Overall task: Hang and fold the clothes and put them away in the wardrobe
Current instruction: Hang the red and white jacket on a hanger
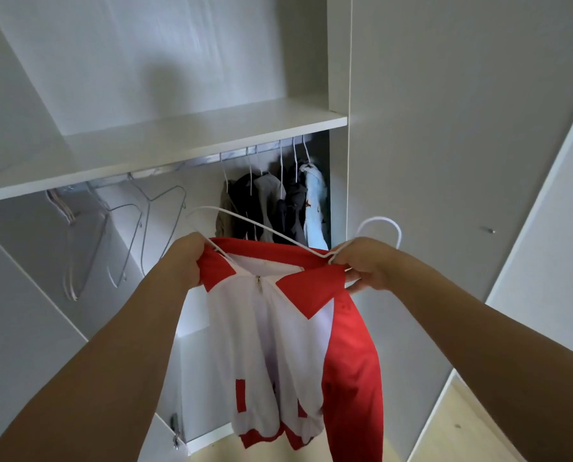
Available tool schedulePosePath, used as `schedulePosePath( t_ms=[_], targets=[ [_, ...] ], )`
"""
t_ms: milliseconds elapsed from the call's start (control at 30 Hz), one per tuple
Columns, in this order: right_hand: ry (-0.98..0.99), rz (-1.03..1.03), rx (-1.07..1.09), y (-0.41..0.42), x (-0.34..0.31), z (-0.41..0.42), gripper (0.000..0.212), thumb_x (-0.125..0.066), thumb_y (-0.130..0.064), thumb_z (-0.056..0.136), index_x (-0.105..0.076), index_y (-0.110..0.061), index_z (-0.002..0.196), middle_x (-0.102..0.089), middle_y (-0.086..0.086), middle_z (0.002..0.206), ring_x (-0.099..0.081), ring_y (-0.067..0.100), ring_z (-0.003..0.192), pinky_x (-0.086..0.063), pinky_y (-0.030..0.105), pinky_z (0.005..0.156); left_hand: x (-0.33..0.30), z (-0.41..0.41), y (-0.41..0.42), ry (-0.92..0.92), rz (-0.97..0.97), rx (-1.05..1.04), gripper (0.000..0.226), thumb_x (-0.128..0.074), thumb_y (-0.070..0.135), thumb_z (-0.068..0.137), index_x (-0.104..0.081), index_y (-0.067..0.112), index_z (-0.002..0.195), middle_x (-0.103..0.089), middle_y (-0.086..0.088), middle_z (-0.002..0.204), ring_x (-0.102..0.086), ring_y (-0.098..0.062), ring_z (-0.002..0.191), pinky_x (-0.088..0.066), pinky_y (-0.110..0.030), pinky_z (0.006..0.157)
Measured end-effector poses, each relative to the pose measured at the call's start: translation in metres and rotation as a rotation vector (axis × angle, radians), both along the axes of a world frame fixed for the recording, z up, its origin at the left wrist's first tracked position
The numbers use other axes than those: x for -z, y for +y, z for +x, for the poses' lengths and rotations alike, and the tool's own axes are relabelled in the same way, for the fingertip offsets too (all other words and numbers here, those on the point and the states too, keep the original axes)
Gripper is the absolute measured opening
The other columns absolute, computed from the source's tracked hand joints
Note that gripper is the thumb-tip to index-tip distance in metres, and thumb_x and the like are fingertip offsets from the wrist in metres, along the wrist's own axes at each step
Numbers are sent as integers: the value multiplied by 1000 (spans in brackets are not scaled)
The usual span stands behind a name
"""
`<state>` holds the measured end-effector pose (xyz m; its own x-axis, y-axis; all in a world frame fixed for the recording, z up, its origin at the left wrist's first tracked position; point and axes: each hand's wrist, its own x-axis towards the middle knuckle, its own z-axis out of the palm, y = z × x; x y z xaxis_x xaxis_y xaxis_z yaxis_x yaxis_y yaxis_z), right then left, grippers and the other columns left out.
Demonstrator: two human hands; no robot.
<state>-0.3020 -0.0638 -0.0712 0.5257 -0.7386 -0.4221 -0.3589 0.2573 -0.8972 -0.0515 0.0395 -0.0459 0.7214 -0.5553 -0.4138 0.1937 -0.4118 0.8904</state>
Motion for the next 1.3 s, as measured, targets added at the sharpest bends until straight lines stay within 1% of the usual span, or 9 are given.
schedulePosePath(
  t_ms=[100, 233, 467, 600, 700, 800, 900, 1033, 1300],
  targets=[
    [-159, 153, 189, 5, 3, 12, 31, -39, 5, 90, -62, -12, 78, -57, 8, 80, -53, 21, 64, -48, 35, 64, 8, 1, -2, 64, -28, -67, 12, -45, 12, 90, -57, 12, 89, -59, -10, 84, -58, -25, 70, -52, -38, 64],
    [-349, 231, -27, 8, 4, 4, 57, -22, 16, 83, -70, -12, 94, -69, 15, 94, -66, 27, 78, -54, 38, 82, 9, 1, -7, 111, -40, -92, 15, -44, 11, 89, -58, 12, 91, -60, -9, 81, -59, -24, 69, -55, -39, 74],
    [-481, 223, -156, 16, 11, -9, 60, -22, 16, 83, -77, -8, 90, -71, 17, 96, -70, 27, 82, -57, 36, 80, 11, -3, -13, 162, -99, -105, 18, -42, 12, 93, -57, 12, 83, -60, -9, 78, -59, -23, 67, -54, -39, 68],
    [-325, 17, -95, 12, 21, -15, 35, -42, 7, 92, -72, -10, 99, -63, 19, 103, -62, 28, 81, -55, 35, 77, 16, 4, -15, 171, -141, -154, 23, -42, 16, 92, -63, 15, 103, -64, -7, 84, -62, -24, 73, -55, -38, 69],
    [-302, 72, -258, 19, 25, -14, 57, -37, 18, 78, -65, -16, 113, -58, 16, 113, -57, 25, 90, -55, 26, 73, 22, 2, -19, 166, -149, -188, 19, -43, 17, 93, -60, 16, 103, -61, -5, 82, -61, -21, 75, -55, -37, 74],
    [-344, 60, -361, 34, 25, -5, 33, -58, -17, 88, -63, -24, 120, -64, 8, 118, -61, 25, 102, -53, 29, 89, 25, -8, -24, 141, -143, -181, 18, -42, 18, 93, -60, 14, 98, -60, -6, 82, -61, -24, 86, -54, -40, 85],
    [-308, -46, -71, 36, 24, 3, 35, -62, -52, 80, -75, -22, 91, -72, 8, 101, -65, 23, 82, -55, 31, 79, 26, -12, -22, 105, -112, -107, 21, -39, 15, 92, -60, 14, 92, -61, -9, 83, -61, -27, 88, -52, -42, 90],
    [-186, -296, -88, 26, 24, -4, 33, -59, -37, 91, -64, -16, 66, -57, 10, 81, -46, 22, 66, -38, 21, 56, 26, -2, -12, 120, -73, -43, 16, -47, 13, 86, -63, 15, 88, -65, -11, 88, -63, -29, 88, -54, -42, 85],
    [74, -548, -224, -1, 7, -10, 39, -56, -37, 93, -59, -9, 67, -49, 12, 86, -43, 20, 78, -33, 31, 75, 12, 17, -3, 160, -196, 0, 16, -50, 5, 83, -62, 13, 89, -65, -12, 87, -62, -26, 75, -52, -35, 57]
  ],
)
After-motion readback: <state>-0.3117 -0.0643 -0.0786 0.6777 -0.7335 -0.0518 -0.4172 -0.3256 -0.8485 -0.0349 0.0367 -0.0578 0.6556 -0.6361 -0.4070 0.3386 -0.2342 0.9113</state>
